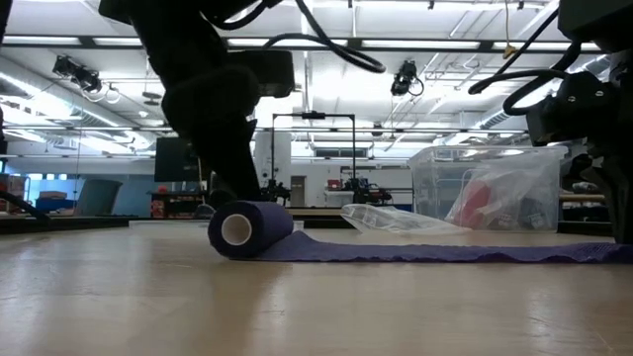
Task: Roll bandage
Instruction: Roll the blue bandage
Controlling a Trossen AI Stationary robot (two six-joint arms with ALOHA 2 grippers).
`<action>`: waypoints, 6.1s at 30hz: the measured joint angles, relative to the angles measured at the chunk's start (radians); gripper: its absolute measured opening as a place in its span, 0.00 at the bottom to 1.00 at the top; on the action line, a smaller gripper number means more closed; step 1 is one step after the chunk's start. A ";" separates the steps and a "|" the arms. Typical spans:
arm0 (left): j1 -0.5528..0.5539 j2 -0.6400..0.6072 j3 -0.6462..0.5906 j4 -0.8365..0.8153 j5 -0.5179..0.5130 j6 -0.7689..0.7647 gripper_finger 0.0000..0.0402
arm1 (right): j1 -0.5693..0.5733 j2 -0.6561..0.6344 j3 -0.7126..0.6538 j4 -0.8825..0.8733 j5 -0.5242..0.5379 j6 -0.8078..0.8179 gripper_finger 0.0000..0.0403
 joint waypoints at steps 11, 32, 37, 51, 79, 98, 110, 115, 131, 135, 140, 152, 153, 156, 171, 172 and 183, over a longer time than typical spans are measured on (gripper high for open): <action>0.000 0.000 0.000 -0.001 0.000 0.001 0.00 | 0.002 -0.016 0.028 -0.029 -0.001 -0.048 0.00; 0.017 0.000 0.000 0.100 -0.001 0.059 0.00 | 0.007 -0.048 0.041 0.032 0.075 -0.109 0.00; 0.013 0.000 0.028 0.046 -0.065 0.088 0.00 | 0.007 -0.048 0.042 0.044 0.076 -0.120 0.00; 0.007 -0.003 0.069 -0.180 -0.081 -0.031 0.00 | 0.007 -0.048 0.041 0.045 0.073 -0.107 0.00; 0.007 0.079 0.073 -0.014 -0.023 0.028 0.00 | 0.007 -0.047 0.010 0.004 0.029 -0.044 0.00; 0.046 0.089 0.083 0.214 0.047 0.233 0.00 | 0.007 -0.047 0.010 0.006 0.030 -0.051 0.00; -0.010 0.029 0.126 -0.179 0.026 0.181 0.00 | 0.007 -0.047 0.010 0.006 0.040 -0.051 0.00; -0.010 0.030 0.094 -0.093 0.038 0.176 0.00 | 0.010 -0.047 0.010 0.008 0.041 -0.051 0.00; 0.005 0.047 0.091 0.017 0.072 0.243 0.00 | 0.011 -0.047 0.010 0.015 0.041 -0.059 0.00; 0.020 0.047 0.091 0.069 0.092 0.291 0.00 | 0.011 -0.047 0.010 0.018 0.040 -0.061 0.00; 0.027 0.038 0.120 0.027 0.107 0.342 0.00 | 0.011 -0.047 0.010 0.018 0.040 -0.061 0.00; 0.015 0.035 0.144 -0.232 0.037 0.268 0.00 | 0.011 -0.047 0.010 0.019 0.040 -0.061 0.00; 0.016 0.035 0.132 -0.218 0.037 0.266 0.00 | 0.011 -0.047 0.010 0.019 0.040 -0.061 0.00; 0.021 0.035 0.099 -0.177 0.041 0.263 0.00 | 0.011 -0.047 0.010 0.021 0.040 -0.062 0.00; 0.030 0.035 0.074 -0.002 0.076 0.290 0.00 | 0.011 -0.047 0.010 0.025 0.040 -0.068 0.00; 0.031 0.035 0.074 0.002 0.076 0.290 0.00 | 0.011 -0.047 0.010 0.025 0.040 -0.069 0.00; 0.046 0.046 0.082 -0.003 0.077 0.341 0.00 | 0.011 -0.047 0.010 0.025 0.040 -0.080 0.00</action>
